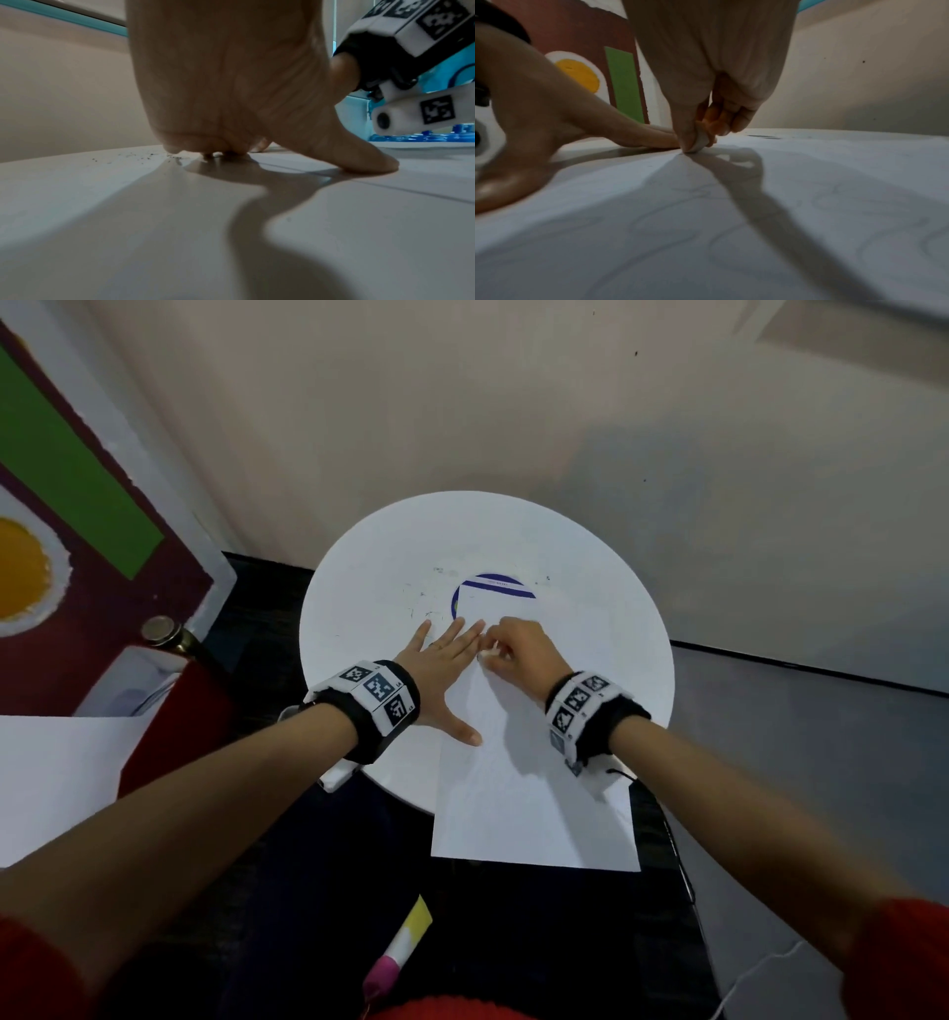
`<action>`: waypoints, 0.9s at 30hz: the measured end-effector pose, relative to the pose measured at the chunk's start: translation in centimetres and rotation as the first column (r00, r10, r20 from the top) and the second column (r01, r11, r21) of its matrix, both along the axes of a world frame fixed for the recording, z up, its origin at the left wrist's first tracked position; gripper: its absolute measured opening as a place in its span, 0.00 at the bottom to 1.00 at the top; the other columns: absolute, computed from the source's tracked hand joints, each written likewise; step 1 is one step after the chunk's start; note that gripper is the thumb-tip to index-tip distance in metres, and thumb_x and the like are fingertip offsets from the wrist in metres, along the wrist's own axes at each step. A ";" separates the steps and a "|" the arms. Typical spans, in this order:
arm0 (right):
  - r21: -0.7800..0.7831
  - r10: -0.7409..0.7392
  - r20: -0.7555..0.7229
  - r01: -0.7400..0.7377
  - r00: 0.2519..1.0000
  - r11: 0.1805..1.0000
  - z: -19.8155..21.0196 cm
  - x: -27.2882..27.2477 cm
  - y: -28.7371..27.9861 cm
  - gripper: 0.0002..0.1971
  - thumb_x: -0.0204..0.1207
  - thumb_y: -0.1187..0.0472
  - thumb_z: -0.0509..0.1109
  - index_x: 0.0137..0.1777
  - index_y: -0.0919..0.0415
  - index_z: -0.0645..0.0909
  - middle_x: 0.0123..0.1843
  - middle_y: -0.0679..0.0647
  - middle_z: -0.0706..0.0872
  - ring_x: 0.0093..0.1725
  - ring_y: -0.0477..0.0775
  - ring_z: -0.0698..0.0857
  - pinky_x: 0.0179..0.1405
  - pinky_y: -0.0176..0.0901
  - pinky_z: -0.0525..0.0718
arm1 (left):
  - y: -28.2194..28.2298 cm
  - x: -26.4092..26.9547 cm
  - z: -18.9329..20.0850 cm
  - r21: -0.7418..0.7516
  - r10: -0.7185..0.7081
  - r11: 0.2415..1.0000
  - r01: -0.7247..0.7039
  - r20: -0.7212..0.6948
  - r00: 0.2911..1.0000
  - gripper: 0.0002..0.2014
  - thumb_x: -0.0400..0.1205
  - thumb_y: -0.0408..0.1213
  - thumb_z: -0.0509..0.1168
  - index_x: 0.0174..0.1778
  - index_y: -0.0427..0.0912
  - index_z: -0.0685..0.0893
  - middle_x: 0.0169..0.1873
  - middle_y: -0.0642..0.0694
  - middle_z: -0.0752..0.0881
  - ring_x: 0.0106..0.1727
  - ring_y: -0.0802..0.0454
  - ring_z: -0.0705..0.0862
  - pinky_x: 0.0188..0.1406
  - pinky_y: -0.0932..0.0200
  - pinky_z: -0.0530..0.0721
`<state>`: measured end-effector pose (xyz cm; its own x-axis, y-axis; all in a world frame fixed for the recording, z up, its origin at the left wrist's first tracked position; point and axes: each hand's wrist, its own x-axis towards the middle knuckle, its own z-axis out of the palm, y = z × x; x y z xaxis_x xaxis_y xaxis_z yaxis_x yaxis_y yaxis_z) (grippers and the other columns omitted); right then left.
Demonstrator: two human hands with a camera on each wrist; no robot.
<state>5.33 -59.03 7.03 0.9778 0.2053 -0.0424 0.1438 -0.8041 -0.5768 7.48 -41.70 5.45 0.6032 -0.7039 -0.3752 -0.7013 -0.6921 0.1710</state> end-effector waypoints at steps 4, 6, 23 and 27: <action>0.091 0.045 -0.044 -0.041 0.998 0.995 -0.8 -4.1 -1.0 0.03 0.74 0.64 0.72 0.40 0.62 0.84 0.34 0.47 0.76 0.32 0.45 0.75 0.35 0.30 0.70 | 0.1 -0.2 0.5 0.026 -0.019 0.999 0.019 -0.012 1.000 0.68 0.62 0.79 0.63 0.83 0.43 0.31 0.81 0.52 0.28 0.82 0.51 0.28 0.79 0.41 0.29; 0.286 -0.169 -0.072 0.183 0.983 0.941 -1.2 -4.9 -2.7 0.02 0.75 0.63 0.72 0.42 0.60 0.84 0.35 0.48 0.80 0.33 0.43 0.76 0.36 0.27 0.73 | 0.1 -0.3 0.7 0.043 -0.024 0.999 0.025 -0.029 0.999 0.67 0.64 0.78 0.63 0.83 0.41 0.31 0.81 0.50 0.28 0.82 0.51 0.28 0.78 0.43 0.28; 0.631 -0.509 -0.262 0.545 0.820 0.553 -3.3 -6.4 -6.0 0.04 0.79 0.62 0.68 0.46 0.63 0.79 0.34 0.52 0.78 0.31 0.44 0.75 0.34 0.32 0.76 | -1.1 -4.1 0.6 0.168 0.412 0.894 -0.416 0.062 0.909 0.36 0.89 0.54 0.40 0.82 0.33 0.32 0.80 0.35 0.28 0.81 0.38 0.29 0.80 0.44 0.33; 0.594 -0.396 -0.203 0.434 0.896 0.678 -1.9 -6.4 -4.6 0.04 0.78 0.65 0.68 0.46 0.67 0.80 0.36 0.52 0.81 0.34 0.49 0.78 0.36 0.35 0.77 | 1.0 -4.8 1.0 0.070 0.136 0.988 -0.138 0.036 0.990 0.48 0.82 0.67 0.47 0.82 0.35 0.31 0.80 0.39 0.27 0.81 0.41 0.26 0.81 0.43 0.32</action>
<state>-1.03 -63.58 5.09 0.9690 -0.2216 -0.1092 -0.1637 -0.2446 -0.9557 2.65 -40.71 6.44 0.7042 -0.5855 -0.4016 -0.6031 -0.7918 0.0966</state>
